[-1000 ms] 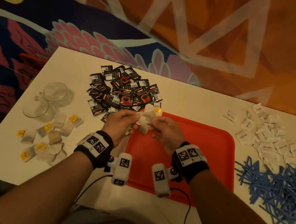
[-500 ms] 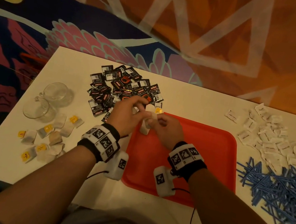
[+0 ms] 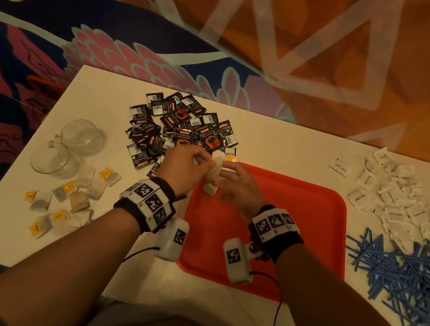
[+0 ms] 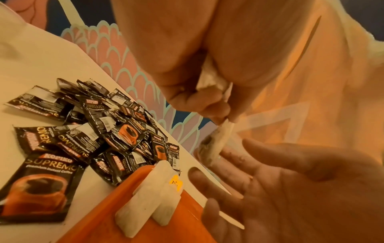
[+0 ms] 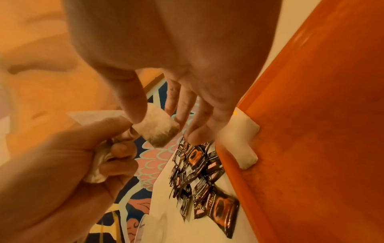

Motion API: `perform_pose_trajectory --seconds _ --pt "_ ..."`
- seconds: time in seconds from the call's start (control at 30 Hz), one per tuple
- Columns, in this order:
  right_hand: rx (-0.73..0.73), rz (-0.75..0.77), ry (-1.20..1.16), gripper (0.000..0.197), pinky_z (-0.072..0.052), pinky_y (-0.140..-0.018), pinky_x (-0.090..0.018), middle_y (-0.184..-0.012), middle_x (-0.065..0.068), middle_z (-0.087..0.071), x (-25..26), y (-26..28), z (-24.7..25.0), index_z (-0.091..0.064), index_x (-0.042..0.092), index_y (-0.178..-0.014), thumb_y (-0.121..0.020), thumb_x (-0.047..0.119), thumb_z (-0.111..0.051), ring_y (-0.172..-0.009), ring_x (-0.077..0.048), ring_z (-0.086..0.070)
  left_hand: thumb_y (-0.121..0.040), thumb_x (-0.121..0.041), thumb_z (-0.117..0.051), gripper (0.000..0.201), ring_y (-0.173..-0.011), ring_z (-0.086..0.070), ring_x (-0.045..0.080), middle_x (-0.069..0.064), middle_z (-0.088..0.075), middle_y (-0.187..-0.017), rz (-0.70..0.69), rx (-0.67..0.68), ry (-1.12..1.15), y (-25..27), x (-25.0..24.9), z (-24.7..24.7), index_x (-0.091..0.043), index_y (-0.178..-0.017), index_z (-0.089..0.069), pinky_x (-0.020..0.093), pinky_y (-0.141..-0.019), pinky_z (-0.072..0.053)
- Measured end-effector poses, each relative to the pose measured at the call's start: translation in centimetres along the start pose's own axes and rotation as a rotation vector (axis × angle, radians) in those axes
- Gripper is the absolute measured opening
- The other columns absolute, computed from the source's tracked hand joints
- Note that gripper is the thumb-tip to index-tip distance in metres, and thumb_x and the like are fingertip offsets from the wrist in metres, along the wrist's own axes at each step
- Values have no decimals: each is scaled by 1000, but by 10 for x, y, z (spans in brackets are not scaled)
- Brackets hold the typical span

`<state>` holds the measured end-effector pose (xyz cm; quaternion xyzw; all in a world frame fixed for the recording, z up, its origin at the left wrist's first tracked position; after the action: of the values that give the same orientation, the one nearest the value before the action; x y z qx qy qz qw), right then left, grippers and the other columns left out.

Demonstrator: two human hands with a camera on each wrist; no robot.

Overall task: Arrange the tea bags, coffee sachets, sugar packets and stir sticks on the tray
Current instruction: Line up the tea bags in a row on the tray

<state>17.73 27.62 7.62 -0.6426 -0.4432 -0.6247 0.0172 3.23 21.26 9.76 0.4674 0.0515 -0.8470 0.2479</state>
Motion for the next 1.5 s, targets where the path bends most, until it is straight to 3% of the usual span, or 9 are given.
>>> perform_pose_trajectory --seconds 0.3,0.4,0.5,0.57,0.87,1.0,1.17,1.33,1.5 --pt "97 -129 -374 26 -32 -56 -27 -56 0 -44 6 0 -8 -55 7 -92 -91 -2 -31 -52 -13 -40 -98 -18 -61 11 -52 -55 8 -1 -68 -74 121 47 361 -2 -10 -2 -13 -97 -71 25 -50 -42" --pt "122 -142 -481 26 -29 -56 -26 -61 0 -34 11 2 -9 -52 8 -85 -88 -3 -28 -52 -11 -31 -101 -8 -53 19 -49 -51 8 11 -69 -98 127 90 456 -3 -10 3 -18 -110 -67 24 -44 -40" --pt "151 -162 -559 30 -28 -57 -26 -64 0 -32 13 3 -10 -55 10 -75 -86 -2 -29 -53 -11 -29 -99 0 -54 36 -49 -49 7 -9 -66 -113 53 238 381 -3 -13 6 -21 -127 -61 20 -44 -39" --pt "172 -174 -570 36 -28 -60 -26 -64 -1 -36 13 3 -10 -54 12 -64 -86 -3 -29 -53 -12 -31 -98 -4 -58 25 -47 -47 6 -17 -69 -90 23 257 365 -4 -15 6 -16 -118 -65 20 -44 -38" --pt "72 -151 -211 50 -51 -70 -33 -112 -11 -62 0 -3 8 -58 8 -122 -94 48 -48 -95 -24 -60 -96 -12 -63 13 -50 -53 1 -3 -64 -87 10 163 225 -17 -6 6 -21 -88 -67 25 -53 -42" --pt "44 31 -8 35 -53 -71 -30 -112 -7 -63 -2 -5 11 -61 14 -112 -92 42 -60 -99 -18 -60 -94 -14 -66 14 -59 -54 -4 -7 -65 -85 -9 197 119 -21 -5 3 -25 -86 -67 25 -63 -41" --pt "-79 255 520 14 -43 -59 -12 -82 2 -71 -6 -8 17 -73 12 -95 -91 24 -67 -65 5 -58 -93 -18 -67 20 -80 -62 5 -9 -67 -87 -24 210 14 -29 -5 -1 -33 -80 -65 31 -76 -50" --pt "-113 181 645 17 -30 -45 -10 -52 13 -51 -17 -16 26 -71 22 -74 -88 32 -71 -43 2 -43 -93 -17 -67 6 -82 -61 7 -7 -65 -87 17 218 -14 -29 2 -11 -20 -89 -70 30 -77 -51" --pt "-259 69 645 19 -48 -59 -24 -75 3 -67 -30 -26 39 -74 16 -82 -81 35 -77 -65 -7 -58 -95 -19 -65 5 -81 -55 -3 -14 -61 -91 48 111 -84 -28 21 -18 -22 -98 -68 9 -64 -37"
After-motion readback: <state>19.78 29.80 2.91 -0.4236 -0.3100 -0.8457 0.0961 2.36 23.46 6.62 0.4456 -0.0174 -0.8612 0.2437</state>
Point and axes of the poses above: each hand's wrist, its own y-axis away from the middle knuckle, its own z-axis out of the back of the hand, x = y × z, the point moved 1 cm from there along -y, towards the middle knuckle
